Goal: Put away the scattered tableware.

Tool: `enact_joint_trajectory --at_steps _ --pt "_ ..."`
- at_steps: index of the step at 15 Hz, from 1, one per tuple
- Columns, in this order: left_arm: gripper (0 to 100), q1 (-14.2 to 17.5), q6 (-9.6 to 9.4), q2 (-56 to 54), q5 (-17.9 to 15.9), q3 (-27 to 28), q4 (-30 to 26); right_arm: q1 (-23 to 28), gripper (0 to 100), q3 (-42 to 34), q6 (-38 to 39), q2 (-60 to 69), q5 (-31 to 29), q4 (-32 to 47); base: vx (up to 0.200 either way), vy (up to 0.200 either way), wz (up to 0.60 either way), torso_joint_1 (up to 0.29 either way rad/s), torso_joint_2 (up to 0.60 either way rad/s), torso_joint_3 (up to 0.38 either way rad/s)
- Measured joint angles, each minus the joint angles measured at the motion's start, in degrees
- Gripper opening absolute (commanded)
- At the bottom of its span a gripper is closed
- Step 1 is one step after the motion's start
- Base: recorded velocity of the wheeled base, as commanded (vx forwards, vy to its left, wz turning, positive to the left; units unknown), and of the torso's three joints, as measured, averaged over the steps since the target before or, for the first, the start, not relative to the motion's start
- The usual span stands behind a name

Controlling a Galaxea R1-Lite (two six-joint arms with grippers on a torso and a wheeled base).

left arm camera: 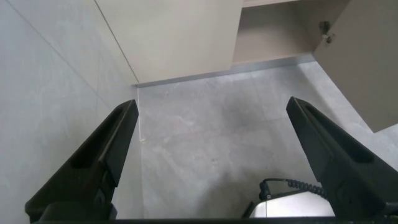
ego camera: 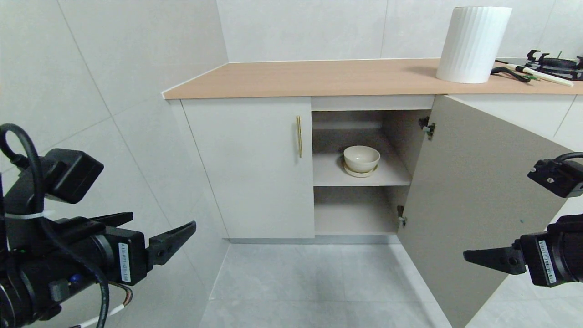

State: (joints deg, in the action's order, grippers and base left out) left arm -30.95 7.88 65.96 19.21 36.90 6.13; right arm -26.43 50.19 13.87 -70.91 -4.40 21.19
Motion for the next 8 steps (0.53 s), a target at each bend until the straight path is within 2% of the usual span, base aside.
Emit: enact_joint_trajectory --at_steps 1,8 --pt "100 0.0 -0.07 0.0 0.0 0.0 0.0 0.0 100 0.0 0.0 0.0 0.0 0.0 0.0 0.0 0.0 0.0 0.0 0.0" --pt "100 0.0 -0.09 0.2 0.1 0.0 0.1 0.0 100 -0.2 -0.1 0.1 -0.2 0.1 0.0 -0.2 0.0 -0.002 0.0 0.0"
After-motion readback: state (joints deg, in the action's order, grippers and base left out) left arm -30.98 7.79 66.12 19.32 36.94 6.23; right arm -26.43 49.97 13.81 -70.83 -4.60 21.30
